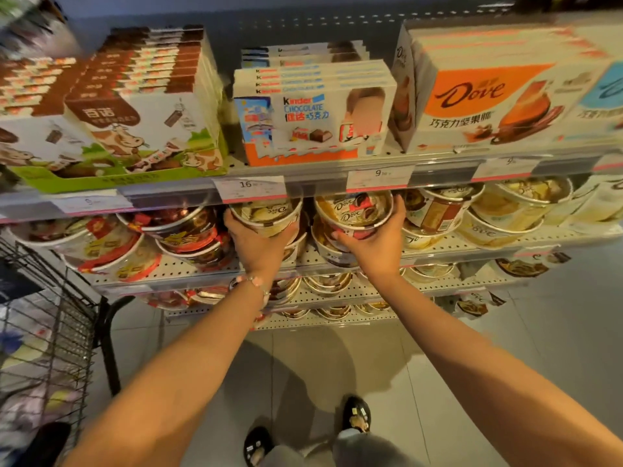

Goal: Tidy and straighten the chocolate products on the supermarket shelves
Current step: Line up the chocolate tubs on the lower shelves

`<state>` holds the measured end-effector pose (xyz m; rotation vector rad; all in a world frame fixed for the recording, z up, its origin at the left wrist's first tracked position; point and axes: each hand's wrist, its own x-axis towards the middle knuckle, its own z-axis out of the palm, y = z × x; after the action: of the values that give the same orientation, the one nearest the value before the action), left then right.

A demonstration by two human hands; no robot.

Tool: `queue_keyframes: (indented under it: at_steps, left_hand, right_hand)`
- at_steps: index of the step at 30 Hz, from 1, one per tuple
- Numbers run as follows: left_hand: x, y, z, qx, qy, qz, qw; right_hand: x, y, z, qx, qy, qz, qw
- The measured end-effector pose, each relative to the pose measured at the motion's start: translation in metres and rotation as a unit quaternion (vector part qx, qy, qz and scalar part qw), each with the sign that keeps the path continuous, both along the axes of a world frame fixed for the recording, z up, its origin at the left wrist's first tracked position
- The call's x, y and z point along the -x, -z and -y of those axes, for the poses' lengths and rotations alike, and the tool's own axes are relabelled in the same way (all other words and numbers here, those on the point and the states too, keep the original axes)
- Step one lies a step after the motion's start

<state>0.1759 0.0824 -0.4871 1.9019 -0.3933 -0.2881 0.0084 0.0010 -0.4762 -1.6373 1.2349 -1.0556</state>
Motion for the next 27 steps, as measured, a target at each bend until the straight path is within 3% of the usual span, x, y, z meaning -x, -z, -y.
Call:
queue_keyframes:
  at_steps: [3, 6, 10, 14, 20, 27]
  left_hand:
    - [-0.015, 0.000, -0.010, -0.017, 0.027, -0.004, 0.999]
    - [-0.036, -0.001, -0.023, -0.019, 0.115, 0.009, 0.993]
    - [-0.058, -0.008, -0.033, -0.001, 0.231, -0.072, 0.970]
    - [-0.063, -0.009, -0.040, 0.018, 0.265, -0.092, 0.960]
    - [-0.043, 0.009, -0.035, 0.029, 0.210, -0.031, 0.977]
    - [-0.012, 0.022, -0.009, 0.041, 0.058, 0.011, 0.997]
  right_hand:
    - [0.015, 0.001, 0.019, -0.028, -0.078, 0.002, 0.997]
    - [0.029, 0.001, 0.037, -0.044, -0.146, -0.029, 0.988]
    - [0.041, -0.001, 0.051, -0.089, -0.237, -0.002, 0.967]
    - [0.039, 0.004, 0.041, -0.109, -0.214, 0.031, 0.970]
    - [0.022, 0.024, 0.002, -0.052, -0.112, 0.030, 0.992]
    - [-0.006, 0.029, -0.003, -0.040, -0.008, 0.034, 0.999]
